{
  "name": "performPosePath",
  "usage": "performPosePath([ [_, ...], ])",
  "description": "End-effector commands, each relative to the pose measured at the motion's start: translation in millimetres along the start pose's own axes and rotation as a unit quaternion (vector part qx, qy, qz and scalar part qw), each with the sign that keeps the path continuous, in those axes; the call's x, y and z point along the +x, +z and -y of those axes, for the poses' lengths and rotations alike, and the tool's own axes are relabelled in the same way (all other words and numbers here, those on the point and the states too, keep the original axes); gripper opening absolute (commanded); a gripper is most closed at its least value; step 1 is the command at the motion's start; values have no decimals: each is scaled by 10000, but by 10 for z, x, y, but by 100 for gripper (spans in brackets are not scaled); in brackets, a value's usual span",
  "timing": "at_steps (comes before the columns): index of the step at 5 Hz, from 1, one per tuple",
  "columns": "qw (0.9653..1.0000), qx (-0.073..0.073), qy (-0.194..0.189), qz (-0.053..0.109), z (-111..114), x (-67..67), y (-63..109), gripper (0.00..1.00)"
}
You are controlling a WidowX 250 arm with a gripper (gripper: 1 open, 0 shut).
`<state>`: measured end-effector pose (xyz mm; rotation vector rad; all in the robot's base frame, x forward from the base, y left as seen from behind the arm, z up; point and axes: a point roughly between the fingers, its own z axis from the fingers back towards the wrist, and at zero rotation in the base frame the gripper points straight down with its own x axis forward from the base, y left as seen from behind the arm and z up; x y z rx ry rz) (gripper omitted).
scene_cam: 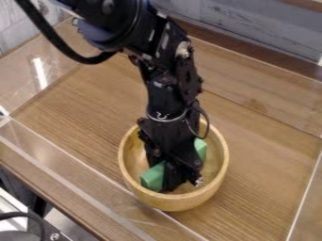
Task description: Remove the green block from inside the brown bowl and put it on the table
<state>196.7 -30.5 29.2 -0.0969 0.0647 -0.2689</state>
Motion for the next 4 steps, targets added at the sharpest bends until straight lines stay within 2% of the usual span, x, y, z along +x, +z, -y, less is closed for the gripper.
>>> performPosePath([
  [1, 9999, -23, 40, 128, -3, 27, 102, 0],
  [4, 9998, -161, 109, 39, 15, -7, 152, 0],
])
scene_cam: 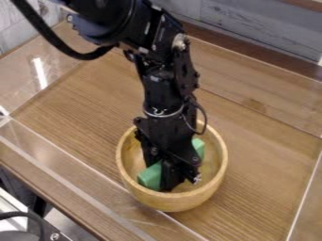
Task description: Remove the green block from inside the brown bowl and put it on the table
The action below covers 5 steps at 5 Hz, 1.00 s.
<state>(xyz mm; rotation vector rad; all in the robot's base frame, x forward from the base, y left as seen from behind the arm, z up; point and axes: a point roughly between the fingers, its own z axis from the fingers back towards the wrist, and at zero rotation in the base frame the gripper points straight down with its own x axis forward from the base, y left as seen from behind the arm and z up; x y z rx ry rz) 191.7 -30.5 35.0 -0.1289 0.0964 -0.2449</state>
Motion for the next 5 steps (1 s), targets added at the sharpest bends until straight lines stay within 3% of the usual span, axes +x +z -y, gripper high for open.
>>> performPosePath([
  [1, 9999, -32, 15, 134, 4, 31, 121, 0],
  [5, 9996, -200, 162, 81, -7, -37, 307, 0],
])
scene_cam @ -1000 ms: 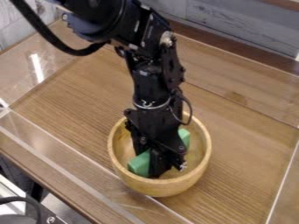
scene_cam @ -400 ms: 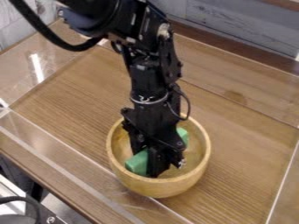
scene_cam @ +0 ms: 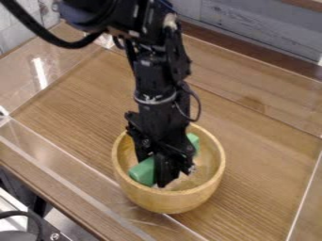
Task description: Remove the green block from inside the brown bowl and put it on the table
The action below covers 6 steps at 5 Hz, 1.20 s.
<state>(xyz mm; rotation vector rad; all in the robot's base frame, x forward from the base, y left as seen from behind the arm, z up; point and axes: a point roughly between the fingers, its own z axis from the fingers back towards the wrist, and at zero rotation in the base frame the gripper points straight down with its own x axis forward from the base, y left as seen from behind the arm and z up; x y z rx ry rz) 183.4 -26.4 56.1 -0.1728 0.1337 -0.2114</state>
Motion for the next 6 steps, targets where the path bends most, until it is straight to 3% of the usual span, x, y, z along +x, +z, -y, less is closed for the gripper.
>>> performPosePath([
  [1, 9996, 47, 60, 271, -37, 31, 215, 0],
  [2, 9990, 71, 164, 402, -94, -6, 459, 0],
  [3, 9964, 156, 541, 641, -189, -41, 947, 0],
  [4, 9940, 219, 682, 828, -369, -105, 1267, 0],
  [5, 9942, 238, 618, 845, -372, -258, 1142, 0],
  [6, 9948, 266, 512, 835, -310, -295, 1005, 0],
])
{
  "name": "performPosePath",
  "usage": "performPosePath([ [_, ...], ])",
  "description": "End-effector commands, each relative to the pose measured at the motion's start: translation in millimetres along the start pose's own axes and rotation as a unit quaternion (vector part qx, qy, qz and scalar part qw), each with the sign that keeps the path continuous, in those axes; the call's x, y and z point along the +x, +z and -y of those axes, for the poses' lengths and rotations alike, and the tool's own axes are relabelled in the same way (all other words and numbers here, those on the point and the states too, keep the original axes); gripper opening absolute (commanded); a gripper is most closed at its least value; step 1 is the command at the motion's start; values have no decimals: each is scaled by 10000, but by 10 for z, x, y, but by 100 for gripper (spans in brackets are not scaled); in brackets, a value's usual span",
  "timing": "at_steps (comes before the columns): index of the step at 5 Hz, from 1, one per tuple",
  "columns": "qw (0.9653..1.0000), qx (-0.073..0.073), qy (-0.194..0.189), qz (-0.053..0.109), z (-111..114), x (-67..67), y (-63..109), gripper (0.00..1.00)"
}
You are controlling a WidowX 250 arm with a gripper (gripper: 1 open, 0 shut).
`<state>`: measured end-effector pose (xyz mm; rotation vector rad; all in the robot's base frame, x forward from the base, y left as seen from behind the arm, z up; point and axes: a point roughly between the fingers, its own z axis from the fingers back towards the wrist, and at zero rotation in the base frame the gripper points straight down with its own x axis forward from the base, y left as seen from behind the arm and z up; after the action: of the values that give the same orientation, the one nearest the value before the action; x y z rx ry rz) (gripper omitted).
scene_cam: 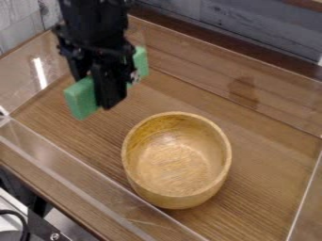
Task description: Remove the green block from inside the brown bowl and put it on the table
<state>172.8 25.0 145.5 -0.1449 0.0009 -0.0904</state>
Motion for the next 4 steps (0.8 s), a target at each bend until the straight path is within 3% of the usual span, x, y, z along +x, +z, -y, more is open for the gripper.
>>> performPosePath([
  [1, 9998, 91, 24, 150, 117, 52, 121, 0],
  [4, 9999, 110, 99, 65, 225, 89, 39, 0],
])
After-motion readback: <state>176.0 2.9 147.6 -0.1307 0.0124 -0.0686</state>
